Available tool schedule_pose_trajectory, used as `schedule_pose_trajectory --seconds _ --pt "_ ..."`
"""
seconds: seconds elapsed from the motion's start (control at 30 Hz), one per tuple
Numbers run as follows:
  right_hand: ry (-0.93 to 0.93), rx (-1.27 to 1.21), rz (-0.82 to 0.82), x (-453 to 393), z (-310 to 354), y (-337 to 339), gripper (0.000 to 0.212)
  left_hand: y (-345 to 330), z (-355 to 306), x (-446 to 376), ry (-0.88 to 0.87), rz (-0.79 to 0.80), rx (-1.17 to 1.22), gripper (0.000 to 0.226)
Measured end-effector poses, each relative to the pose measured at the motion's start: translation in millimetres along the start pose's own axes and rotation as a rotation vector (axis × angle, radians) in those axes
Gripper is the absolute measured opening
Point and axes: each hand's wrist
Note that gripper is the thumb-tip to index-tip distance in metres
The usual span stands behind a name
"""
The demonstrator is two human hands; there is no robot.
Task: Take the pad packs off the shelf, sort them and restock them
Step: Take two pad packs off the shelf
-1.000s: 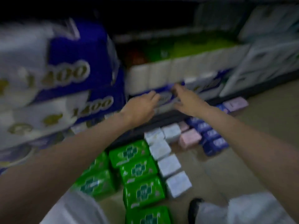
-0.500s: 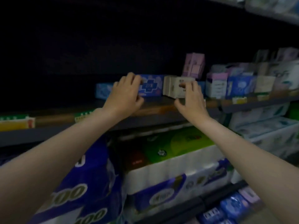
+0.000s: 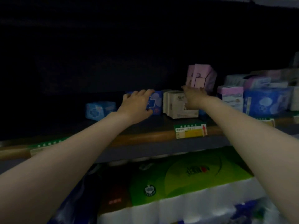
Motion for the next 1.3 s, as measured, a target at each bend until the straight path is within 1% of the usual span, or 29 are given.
schedule_pose_trajectory --seconds 0.03,0.1,0.2,0.27,0.33,0.43,0.53,0.6,0.7,0.9,1.03,1.13,1.23,1.3 --pt "0.014 0.033 0.033 -6 -4 -1 0.072 -2 -4 -9 0.009 0.017 -0.005 0.065" --pt "0.053 0.022 0.059 -15 -12 -5 0.065 -6 -13 -29 0.027 0.067 0.014 0.069" --pt "0.137 -0.053 0.011 -23 -23 -3 0.056 -19 -27 -63 0.016 0.149 0.090 0.075" --pt "0.192 -0.064 -0.012 -24 -30 -5 0.054 -31 -36 -82 0.008 0.215 0.128 0.078" --pt "0.222 -0.087 -0.045 -22 -37 -9 0.052 -44 -45 -96 0.041 0.269 0.136 0.078" --pt "0.255 -0.082 -0.122 -26 -34 -8 0.045 -54 -50 -105 0.102 0.244 0.180 0.072" --pt "0.254 -0.088 -0.136 -37 -27 -4 0.046 -53 -46 -105 0.111 0.252 0.109 0.069" --pt "0.245 -0.092 -0.164 -42 -25 -3 0.041 -51 -43 -104 0.108 0.262 0.083 0.068" --pt "0.223 -0.089 -0.214 -41 -26 -3 0.032 -52 -45 -107 0.136 0.247 0.118 0.066" --pt "0.263 0.059 -0.289 -33 -16 -2 0.035 -51 -51 -112 0.166 0.244 0.106 0.058" --pt "0.260 0.034 -0.238 -31 -15 5 0.033 -45 -56 -111 0.184 0.271 0.069 0.056" --pt "0.257 -0.033 -0.206 -34 -22 6 0.025 -43 -60 -118 0.182 0.263 0.080 0.062" --pt "0.226 -0.087 -0.167 -42 -28 5 0.020 -46 -56 -122 0.201 0.254 0.241 0.070" --pt "0.209 -0.120 -0.154 -45 -27 1 0.018 -48 -53 -123 0.229 0.264 0.346 0.071"
Point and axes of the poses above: each hand's wrist, its own x-axis away from the middle knuckle, its own y-axis out of the back of the hand, z = x × y, and after that the axes turned 8 degrees about -y, right-handed
